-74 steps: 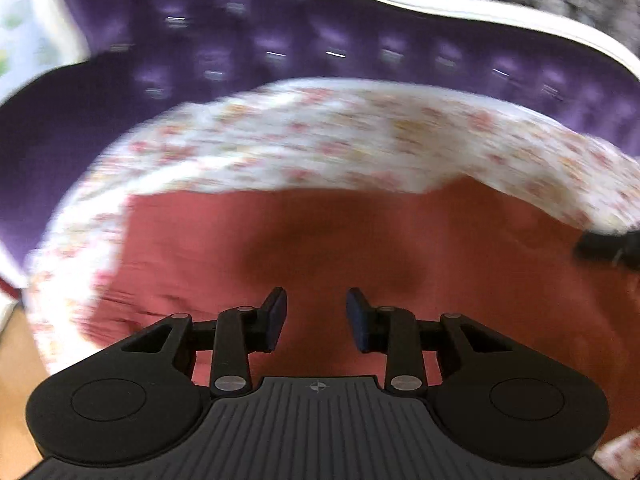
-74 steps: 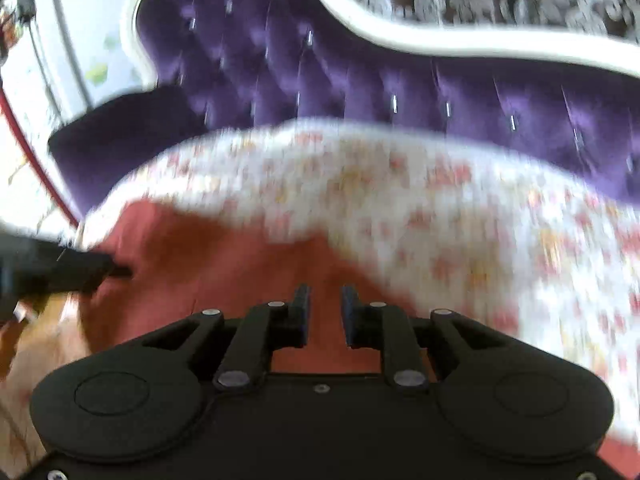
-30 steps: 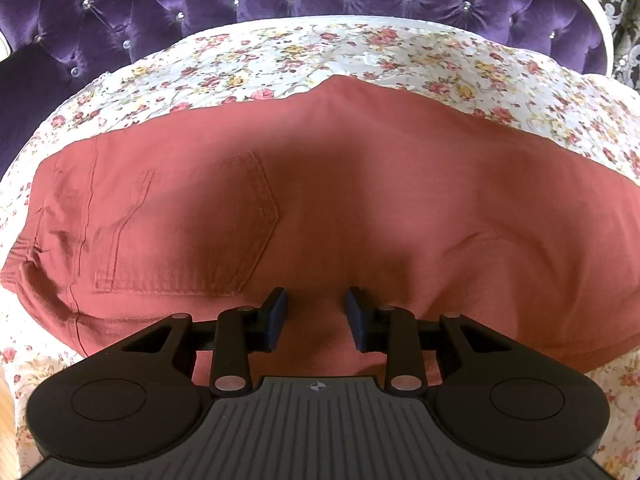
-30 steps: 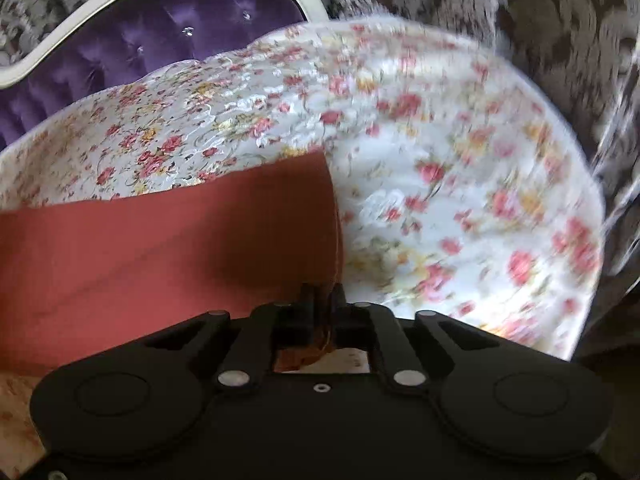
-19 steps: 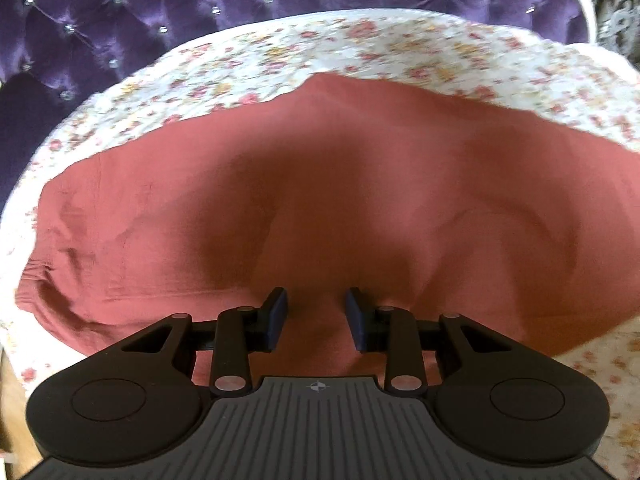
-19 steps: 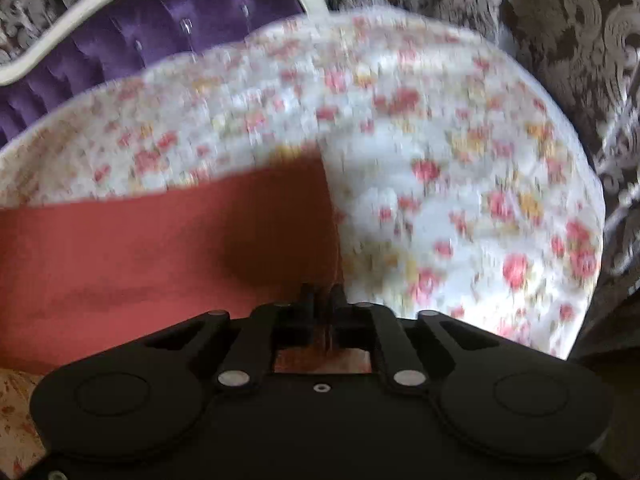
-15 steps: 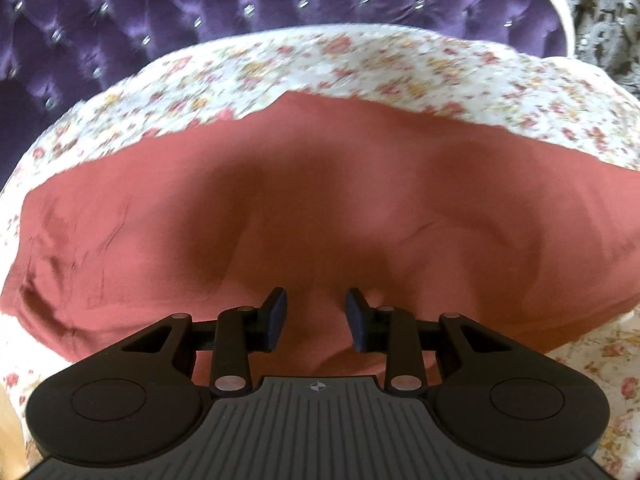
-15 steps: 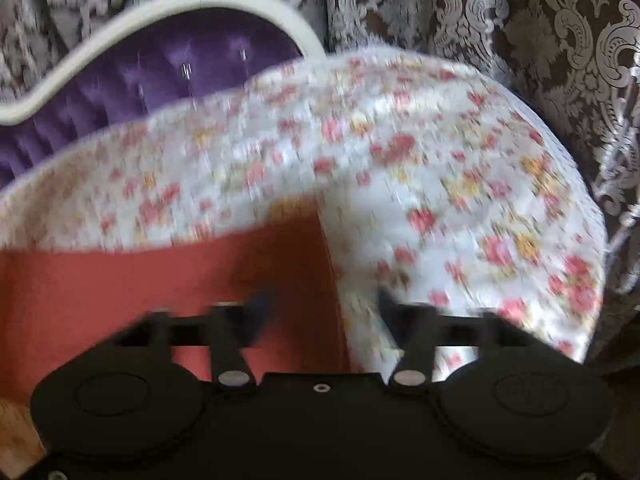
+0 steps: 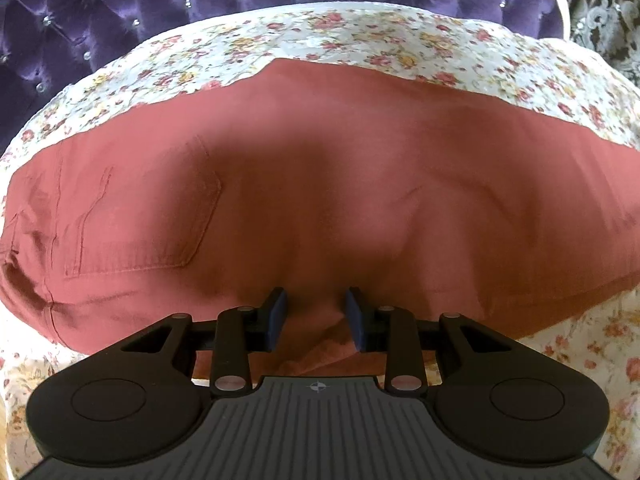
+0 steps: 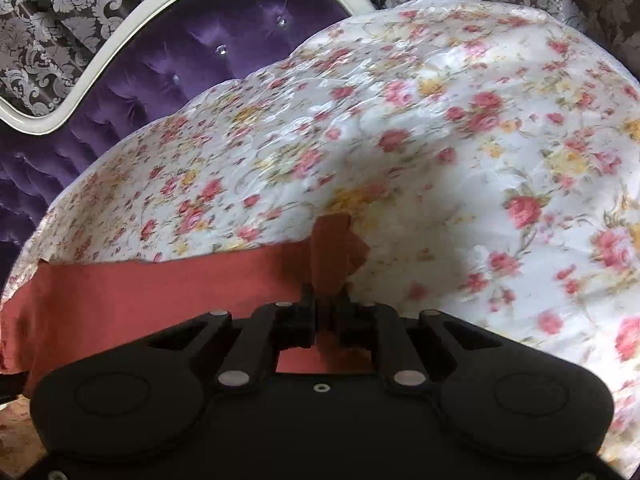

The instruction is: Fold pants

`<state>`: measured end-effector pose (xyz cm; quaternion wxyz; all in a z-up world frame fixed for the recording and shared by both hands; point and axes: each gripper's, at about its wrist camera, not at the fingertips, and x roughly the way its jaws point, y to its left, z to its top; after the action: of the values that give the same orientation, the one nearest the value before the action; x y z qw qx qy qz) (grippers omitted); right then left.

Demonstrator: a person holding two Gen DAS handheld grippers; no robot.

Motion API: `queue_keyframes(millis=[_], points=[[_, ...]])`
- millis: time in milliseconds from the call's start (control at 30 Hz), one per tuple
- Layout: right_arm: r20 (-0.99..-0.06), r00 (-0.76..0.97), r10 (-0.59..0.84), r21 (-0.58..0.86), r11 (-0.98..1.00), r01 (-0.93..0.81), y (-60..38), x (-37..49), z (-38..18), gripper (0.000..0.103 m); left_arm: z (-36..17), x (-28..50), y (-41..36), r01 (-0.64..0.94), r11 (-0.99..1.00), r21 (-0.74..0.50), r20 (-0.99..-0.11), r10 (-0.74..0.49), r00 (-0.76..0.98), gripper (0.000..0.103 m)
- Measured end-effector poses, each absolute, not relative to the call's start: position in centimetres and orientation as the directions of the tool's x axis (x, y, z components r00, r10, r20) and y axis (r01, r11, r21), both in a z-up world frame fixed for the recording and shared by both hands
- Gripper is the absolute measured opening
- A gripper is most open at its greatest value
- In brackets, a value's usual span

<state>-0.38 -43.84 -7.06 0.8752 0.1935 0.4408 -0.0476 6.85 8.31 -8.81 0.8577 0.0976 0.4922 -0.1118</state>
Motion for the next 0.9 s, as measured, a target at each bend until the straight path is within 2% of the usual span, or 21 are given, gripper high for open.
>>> queue_keyframes(millis=[67,167,233,300,400,500,533,633,700,767,900], points=[[-0.761,0.649,0.021,0.219,0.949,0.226,-43.0,-0.6,-5.0,0.011,-8.5,6.8,8.0,0.272,0.96,0.068,-0.862,-0.081,0.501,0.031],[-0.721,0.693,0.01,0.231,0.947,0.226,-44.7,0.0,-1.7,0.009,-7.9,6.7,7.5,0.254,0.964,0.08,-0.845,-0.07,0.53,0.031],[-0.709,0.703,-0.056,0.176,0.951,0.253,-45.5,0.7,-0.5,0.009,-7.7,7.1,6.7,0.241,0.968,0.07,-0.832,-0.077,0.55,0.031],[-0.712,0.691,-0.124,0.11,0.952,0.285,-46.5,1.6,-0.2,0.01,-7.8,7.4,6.0,0.239,0.97,0.049,-0.826,-0.095,0.555,0.031],[-0.763,0.637,-0.106,0.131,0.941,0.313,-48.1,2.8,-2.3,0.01,-8.5,7.4,4.7,0.24,0.969,0.068,-0.826,-0.08,0.558,0.031],[-0.838,0.531,-0.129,0.083,0.93,0.357,-48.4,4.1,-5.5,0.016,-8.4,6.8,4.0,0.284,0.95,0.128,-0.824,-0.057,0.563,0.032],[-0.839,0.516,-0.172,0.046,0.923,0.382,-48.2,4.1,-5.8,0.021,-8.2,6.7,4.3,0.291,0.948,0.128,-0.829,-0.059,0.556,0.032],[-0.774,0.556,-0.304,-0.052,0.905,0.422,-46.2,3.5,-3.8,0.033,-7.2,7.0,6.8,0.229,0.965,0.13,-0.827,-0.022,0.562,0.032],[-0.722,0.599,-0.346,-0.1,0.909,0.405,-44.1,3.3,-1.7,0.033,-6.5,7.8,9.0,0.173,0.978,0.118,-0.821,-0.002,0.572,0.032],[-0.681,0.658,-0.321,-0.091,0.929,0.36,-41.5,2.9,0.3,0.033,-5.9,8.8,11.6,0.105,0.988,0.116,-0.818,0.035,0.575,0.032],[-0.654,0.753,-0.073,0.059,0.987,0.147,-35.2,2.3,2.6,0.033,-5.4,10.2,16.9,-0.038,0.995,0.092,-0.821,0.098,0.563,0.033]])
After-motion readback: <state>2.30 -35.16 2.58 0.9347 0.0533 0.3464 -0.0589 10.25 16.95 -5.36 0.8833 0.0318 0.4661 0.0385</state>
